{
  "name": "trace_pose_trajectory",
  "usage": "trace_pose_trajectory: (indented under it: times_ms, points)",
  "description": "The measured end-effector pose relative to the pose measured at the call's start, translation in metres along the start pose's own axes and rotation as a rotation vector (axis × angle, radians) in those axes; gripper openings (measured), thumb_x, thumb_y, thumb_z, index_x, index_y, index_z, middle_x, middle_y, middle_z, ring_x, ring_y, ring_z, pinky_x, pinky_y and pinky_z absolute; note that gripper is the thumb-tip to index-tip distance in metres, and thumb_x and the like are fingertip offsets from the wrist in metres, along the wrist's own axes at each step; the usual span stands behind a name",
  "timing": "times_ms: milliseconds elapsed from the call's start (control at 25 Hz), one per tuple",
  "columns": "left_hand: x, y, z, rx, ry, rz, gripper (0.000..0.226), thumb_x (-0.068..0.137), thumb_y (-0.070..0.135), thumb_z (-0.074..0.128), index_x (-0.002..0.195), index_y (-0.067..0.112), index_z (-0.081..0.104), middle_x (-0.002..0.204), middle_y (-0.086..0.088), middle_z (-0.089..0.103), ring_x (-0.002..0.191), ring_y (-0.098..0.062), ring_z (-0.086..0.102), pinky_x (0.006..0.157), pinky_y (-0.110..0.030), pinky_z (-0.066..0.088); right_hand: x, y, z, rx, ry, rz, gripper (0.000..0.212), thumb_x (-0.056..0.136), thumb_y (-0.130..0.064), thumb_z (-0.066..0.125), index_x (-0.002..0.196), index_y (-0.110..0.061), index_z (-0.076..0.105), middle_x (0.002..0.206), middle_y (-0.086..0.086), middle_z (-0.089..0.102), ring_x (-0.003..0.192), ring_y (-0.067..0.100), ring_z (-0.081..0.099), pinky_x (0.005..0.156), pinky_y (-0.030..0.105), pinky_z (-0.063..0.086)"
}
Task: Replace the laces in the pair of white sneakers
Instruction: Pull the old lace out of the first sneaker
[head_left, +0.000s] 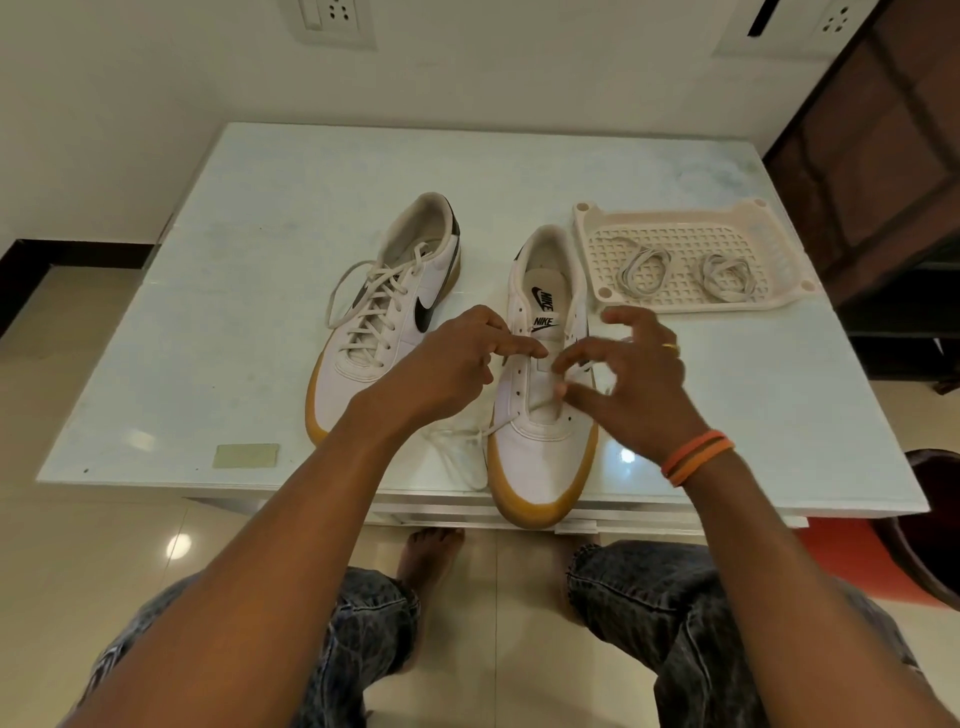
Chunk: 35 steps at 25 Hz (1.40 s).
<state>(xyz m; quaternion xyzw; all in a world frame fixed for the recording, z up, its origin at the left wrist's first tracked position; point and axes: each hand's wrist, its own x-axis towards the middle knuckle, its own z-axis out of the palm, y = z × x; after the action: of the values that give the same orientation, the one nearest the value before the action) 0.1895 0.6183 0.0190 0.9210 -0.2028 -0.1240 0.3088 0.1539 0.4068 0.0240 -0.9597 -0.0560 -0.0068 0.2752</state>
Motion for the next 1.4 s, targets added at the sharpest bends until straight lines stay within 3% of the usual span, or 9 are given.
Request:
trace_pose_trajectory:
  times_ms: [160, 280, 440, 560, 640, 800, 960, 1240, 1400]
  points:
    - [0.001, -0.001, 0.001, 0.046, -0.001, 0.009, 0.075, 0.084, -0.020, 0.045, 0.125, 0.041, 0.061, 0.113, 0.002, 0.050, 0.082, -0.007, 0.052, 0.080, -0.028, 0.054, -0.006, -0.012, 0.021, -0.157, -0.143, -0.018, 0.008, 0.082, -0.035, 0.073, 0.090, -0.036, 0.070, 0.145, 0.001, 0.031, 0.140, 0.028, 0.018, 0.112, 0.048, 0.021]
    - [0.000, -0.001, -0.001, 0.031, 0.002, 0.011, 0.077, 0.083, -0.021, 0.042, 0.124, 0.041, 0.062, 0.111, 0.003, 0.050, 0.083, -0.010, 0.054, 0.080, -0.030, 0.055, 0.004, 0.008, -0.001, 0.092, -0.066, 0.016, 0.012, 0.079, -0.031, 0.074, 0.076, -0.037, 0.064, 0.121, 0.000, 0.047, 0.123, 0.024, 0.041, 0.104, 0.042, 0.033]
    - [-0.001, -0.004, 0.001, 0.016, 0.003, 0.003, 0.079, 0.082, -0.021, 0.039, 0.123, 0.042, 0.062, 0.110, 0.004, 0.050, 0.083, -0.009, 0.054, 0.081, -0.033, 0.055, 0.014, 0.053, -0.044, 0.364, 0.227, 0.259, 0.022, 0.079, -0.018, 0.071, 0.066, -0.034, 0.063, 0.080, 0.003, 0.066, 0.092, 0.022, 0.062, 0.090, 0.033, 0.043]
    - [0.001, -0.007, 0.004, 0.014, 0.004, 0.017, 0.078, 0.080, -0.020, 0.040, 0.122, 0.041, 0.063, 0.106, 0.003, 0.049, 0.084, -0.011, 0.054, 0.079, -0.037, 0.055, 0.009, 0.046, -0.032, 0.236, 0.145, 0.229, 0.014, 0.072, -0.031, 0.076, 0.078, -0.037, 0.065, 0.105, 0.008, 0.062, 0.111, 0.024, 0.054, 0.099, 0.036, 0.040]
    - [0.002, -0.006, 0.004, 0.022, 0.003, 0.017, 0.076, 0.081, -0.020, 0.041, 0.123, 0.040, 0.063, 0.106, 0.003, 0.049, 0.084, -0.012, 0.054, 0.079, -0.037, 0.055, 0.005, 0.023, -0.013, 0.156, 0.026, 0.118, 0.026, 0.070, -0.035, 0.079, 0.092, -0.040, 0.065, 0.124, 0.006, 0.047, 0.123, 0.023, 0.040, 0.104, 0.035, 0.031]
    - [0.002, -0.004, 0.003, 0.053, -0.003, 0.013, 0.074, 0.083, -0.019, 0.046, 0.125, 0.040, 0.061, 0.109, 0.003, 0.049, 0.083, -0.009, 0.053, 0.081, -0.035, 0.055, -0.005, -0.014, 0.017, -0.018, -0.104, -0.022, 0.015, 0.077, -0.035, 0.077, 0.089, -0.036, 0.070, 0.137, 0.002, 0.035, 0.133, 0.029, 0.028, 0.106, 0.042, 0.027]
    - [0.001, -0.006, 0.003, 0.063, 0.000, 0.015, 0.077, 0.082, -0.020, 0.044, 0.123, 0.042, 0.061, 0.106, 0.004, 0.050, 0.083, -0.011, 0.055, 0.077, -0.036, 0.055, -0.003, -0.005, 0.011, -0.041, -0.092, -0.008, 0.008, 0.079, -0.034, 0.076, 0.083, -0.030, 0.071, 0.130, 0.000, 0.039, 0.129, 0.025, 0.032, 0.102, 0.043, 0.031]
    - [0.000, -0.005, 0.002, 0.051, -0.001, 0.023, 0.076, 0.083, -0.019, 0.039, 0.124, 0.040, 0.062, 0.106, -0.001, 0.051, 0.084, -0.016, 0.056, 0.078, -0.039, 0.054, 0.011, 0.048, -0.038, 0.131, 0.203, 0.242, 0.016, 0.075, -0.028, 0.078, 0.074, -0.036, 0.064, 0.112, 0.012, 0.054, 0.112, 0.020, 0.047, 0.100, 0.036, 0.038]
    - [0.002, -0.004, 0.004, 0.060, 0.003, 0.013, 0.072, 0.084, -0.018, 0.042, 0.124, 0.039, 0.062, 0.107, 0.000, 0.051, 0.085, -0.015, 0.056, 0.078, -0.037, 0.055, 0.005, 0.018, -0.014, 0.119, 0.054, 0.018, 0.022, 0.069, -0.035, 0.082, 0.088, -0.036, 0.071, 0.121, 0.005, 0.048, 0.119, 0.021, 0.041, 0.098, 0.037, 0.035]
